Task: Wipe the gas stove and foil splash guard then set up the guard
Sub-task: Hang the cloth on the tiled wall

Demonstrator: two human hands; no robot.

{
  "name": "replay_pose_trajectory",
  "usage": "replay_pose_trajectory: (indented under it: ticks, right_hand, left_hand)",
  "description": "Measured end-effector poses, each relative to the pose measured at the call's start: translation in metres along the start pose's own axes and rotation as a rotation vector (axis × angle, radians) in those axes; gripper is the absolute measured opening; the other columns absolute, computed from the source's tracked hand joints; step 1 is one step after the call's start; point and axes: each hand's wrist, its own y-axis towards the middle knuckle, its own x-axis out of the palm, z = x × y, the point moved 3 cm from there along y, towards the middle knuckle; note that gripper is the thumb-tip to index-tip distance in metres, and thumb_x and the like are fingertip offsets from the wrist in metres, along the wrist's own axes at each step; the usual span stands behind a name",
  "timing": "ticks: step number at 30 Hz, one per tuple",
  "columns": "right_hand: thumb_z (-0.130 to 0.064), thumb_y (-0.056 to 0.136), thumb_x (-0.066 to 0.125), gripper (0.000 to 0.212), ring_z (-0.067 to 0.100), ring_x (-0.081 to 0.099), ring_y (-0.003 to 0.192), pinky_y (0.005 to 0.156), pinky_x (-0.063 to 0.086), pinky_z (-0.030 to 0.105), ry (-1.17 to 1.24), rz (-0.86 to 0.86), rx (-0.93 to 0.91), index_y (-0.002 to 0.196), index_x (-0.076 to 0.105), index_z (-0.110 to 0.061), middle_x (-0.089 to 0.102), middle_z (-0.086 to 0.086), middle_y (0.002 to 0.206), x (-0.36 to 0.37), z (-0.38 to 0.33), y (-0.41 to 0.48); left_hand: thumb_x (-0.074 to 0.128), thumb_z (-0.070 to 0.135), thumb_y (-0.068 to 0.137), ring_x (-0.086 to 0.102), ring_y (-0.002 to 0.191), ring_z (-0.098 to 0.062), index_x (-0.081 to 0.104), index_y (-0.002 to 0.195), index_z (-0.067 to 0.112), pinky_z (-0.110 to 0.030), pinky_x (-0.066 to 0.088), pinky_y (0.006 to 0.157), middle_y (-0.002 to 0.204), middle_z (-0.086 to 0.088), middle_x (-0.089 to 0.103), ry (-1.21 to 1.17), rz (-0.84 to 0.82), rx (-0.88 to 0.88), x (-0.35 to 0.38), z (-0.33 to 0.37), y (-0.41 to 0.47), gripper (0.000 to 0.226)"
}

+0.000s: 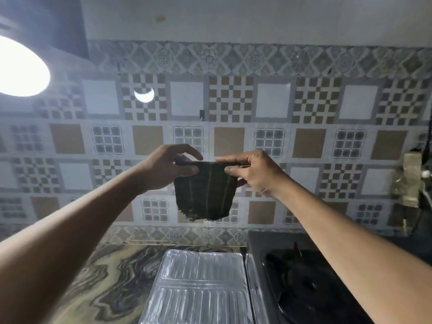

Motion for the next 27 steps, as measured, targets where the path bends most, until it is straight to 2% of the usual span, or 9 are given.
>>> replay_pose_trajectory:
  ticks: [3,6,10,13,15,17,20,24,27]
  right_hand:
    - [-0.005,0.093,0.065,0.029,0.014,0.07,0.096,0.078,0.062,0.037,-0.03,-0.035,-0.015,0.114,0.073,-0.022,0.074,-0.006,0.108,-0.01,0.013,0.04]
    - [-0.007,0.094,0.063,0.028,0.01,0.069,0.094,0.077,0.061,0.029,-0.038,-0.058,-0.039,0.115,0.073,-0.023,0.073,-0.01,0.108,-0.015,0.025,0.077]
    - [-0.007,0.094,0.064,0.028,0.01,0.07,0.093,0.076,0.06,0.026,-0.039,-0.087,-0.077,0.111,0.074,-0.026,0.074,-0.011,0.104,-0.021,0.036,0.123]
    - [-0.01,0.093,0.066,0.027,0.006,0.069,0.093,0.083,0.059,0.027,-0.12,-0.058,-0.13,0.109,0.075,-0.03,0.073,-0.013,0.107,-0.024,0.038,0.154]
    - [-0.013,0.093,0.066,0.028,0.001,0.065,0.095,0.082,0.053,0.018,-0.276,-0.009,-0.193,0.113,0.073,-0.032,0.071,-0.011,0.115,-0.024,0.038,0.174]
    - [-0.013,0.095,0.064,0.03,0.004,0.059,0.106,0.08,0.041,0.009,-0.377,0.055,-0.244,0.118,0.071,-0.031,0.068,-0.009,0.124,-0.023,0.037,0.192]
    - [-0.009,0.097,0.06,0.034,0.014,0.058,0.118,0.089,0.04,0.015,-0.445,0.102,-0.293,0.123,0.068,-0.028,0.066,-0.006,0.128,-0.021,0.034,0.219]
    - [-0.013,0.098,0.057,0.031,0.016,0.059,0.093,0.08,0.05,0.027,-0.692,0.159,-0.432,0.121,0.069,-0.03,0.061,-0.007,0.101,-0.02,0.036,0.253]
    - [-0.029,0.1,0.042,0.033,0.021,0.055,0.083,0.071,0.052,0.043,-0.938,0.145,-0.378,0.117,0.071,-0.032,0.054,-0.004,0.099,-0.018,0.047,0.277]
  left_hand:
    - [0.068,0.003,0.089,0.072,0.084,-0.012,0.069,0.104,0.02,-0.024,0.057,0.065,0.086,0.006,0.076,-0.018,0.008,0.01,-0.009,-0.008,0.032,0.022]
    - [0.067,0.002,0.089,0.072,0.091,-0.021,0.071,0.101,0.018,-0.035,0.061,0.072,0.094,-0.002,0.075,-0.04,0.031,0.037,-0.016,-0.017,0.063,0.021]
    - [0.068,0.005,0.089,0.07,0.096,-0.019,0.074,0.098,0.022,-0.044,0.061,0.081,0.098,0.003,0.073,0.056,0.108,0.052,-0.027,-0.033,0.098,0.02]
    - [0.069,0.006,0.089,0.069,0.096,-0.017,0.074,0.096,0.023,-0.046,0.06,0.083,0.097,0.005,0.073,0.095,0.161,0.061,-0.036,-0.043,0.123,0.02]
    - [0.07,0.006,0.088,0.069,0.094,-0.013,0.072,0.092,0.027,-0.044,0.06,0.084,0.095,0.01,0.073,0.168,0.204,0.088,-0.042,-0.048,0.14,0.022]
    - [0.07,0.005,0.088,0.067,0.096,-0.01,0.071,0.09,0.032,-0.04,0.059,0.086,0.096,0.014,0.072,0.237,0.257,0.126,-0.048,-0.051,0.158,0.027]
    - [0.069,0.005,0.088,0.066,0.093,-0.006,0.07,0.088,0.034,-0.033,0.058,0.084,0.096,0.016,0.071,0.276,0.384,0.144,-0.058,-0.058,0.185,0.029]
    - [0.07,0.007,0.087,0.067,0.089,-0.011,0.074,0.091,0.034,-0.034,0.058,0.08,0.097,0.012,0.069,0.428,0.507,0.234,-0.069,-0.064,0.215,0.027]
    - [0.073,0.007,0.084,0.066,0.09,-0.017,0.079,0.1,0.022,-0.038,0.057,0.082,0.103,0.0,0.07,0.621,0.528,0.392,-0.069,-0.068,0.229,0.023]
